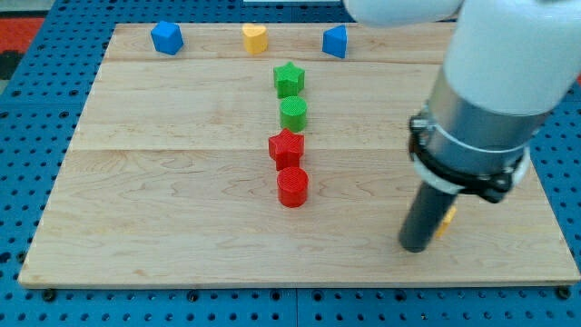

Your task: Move the red circle into the yellow hexagon

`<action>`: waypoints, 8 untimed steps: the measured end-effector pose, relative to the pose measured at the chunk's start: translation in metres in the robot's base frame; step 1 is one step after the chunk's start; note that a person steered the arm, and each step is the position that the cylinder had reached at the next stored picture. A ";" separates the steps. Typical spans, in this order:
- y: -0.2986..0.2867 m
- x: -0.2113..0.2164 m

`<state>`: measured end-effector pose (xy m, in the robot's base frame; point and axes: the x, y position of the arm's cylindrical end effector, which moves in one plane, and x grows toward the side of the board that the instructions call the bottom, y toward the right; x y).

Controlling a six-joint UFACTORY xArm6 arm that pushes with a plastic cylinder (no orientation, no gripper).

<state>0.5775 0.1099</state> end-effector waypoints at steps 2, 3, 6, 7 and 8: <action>-0.140 -0.048; -0.131 -0.093; -0.042 -0.103; 0.019 -0.064; -0.019 -0.082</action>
